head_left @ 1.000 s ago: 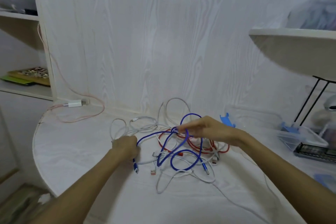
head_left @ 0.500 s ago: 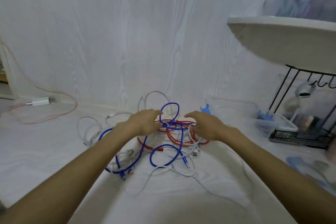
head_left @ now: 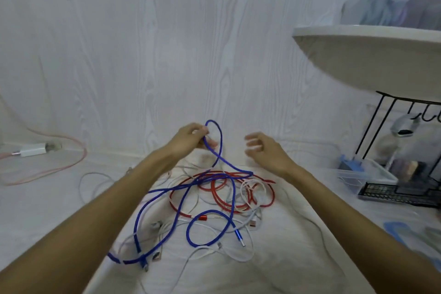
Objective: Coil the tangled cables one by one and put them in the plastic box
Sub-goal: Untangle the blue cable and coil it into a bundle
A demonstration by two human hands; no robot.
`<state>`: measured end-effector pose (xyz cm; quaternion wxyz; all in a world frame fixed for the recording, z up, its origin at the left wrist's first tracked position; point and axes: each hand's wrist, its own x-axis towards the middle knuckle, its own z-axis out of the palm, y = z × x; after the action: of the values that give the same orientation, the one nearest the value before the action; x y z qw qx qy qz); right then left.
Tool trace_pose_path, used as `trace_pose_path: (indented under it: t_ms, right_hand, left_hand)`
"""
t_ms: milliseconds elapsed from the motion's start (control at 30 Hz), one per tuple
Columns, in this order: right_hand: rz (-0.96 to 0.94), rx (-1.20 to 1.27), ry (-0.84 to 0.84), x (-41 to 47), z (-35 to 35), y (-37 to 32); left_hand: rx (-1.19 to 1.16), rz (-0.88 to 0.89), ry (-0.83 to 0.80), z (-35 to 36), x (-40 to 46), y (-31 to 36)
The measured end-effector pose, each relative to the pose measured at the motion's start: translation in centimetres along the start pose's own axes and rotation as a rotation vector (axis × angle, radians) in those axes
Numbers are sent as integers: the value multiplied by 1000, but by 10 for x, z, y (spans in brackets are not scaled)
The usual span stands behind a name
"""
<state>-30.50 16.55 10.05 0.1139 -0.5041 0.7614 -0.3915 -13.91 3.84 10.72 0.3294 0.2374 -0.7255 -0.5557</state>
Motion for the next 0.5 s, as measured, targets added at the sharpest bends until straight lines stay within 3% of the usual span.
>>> trace_pose_path:
  t_ms: [33, 133, 300, 400, 500]
  right_hand:
    - [38, 64, 58, 6, -1, -6]
    - [89, 119, -38, 14, 1, -25]
    - [-74, 232, -194, 1, -11, -55]
    - [-126, 324, -110, -14, -32, -73]
    - [-150, 546, -31, -25, -51, -89]
  left_hand:
    - [18, 53, -30, -2, -2, 18]
    - [59, 164, -112, -8, -12, 63]
    - [-114, 207, -57, -19, -32, 104]
    - [-267, 162, 23, -27, -42, 113]
    - [-281, 184, -49, -27, -53, 105]
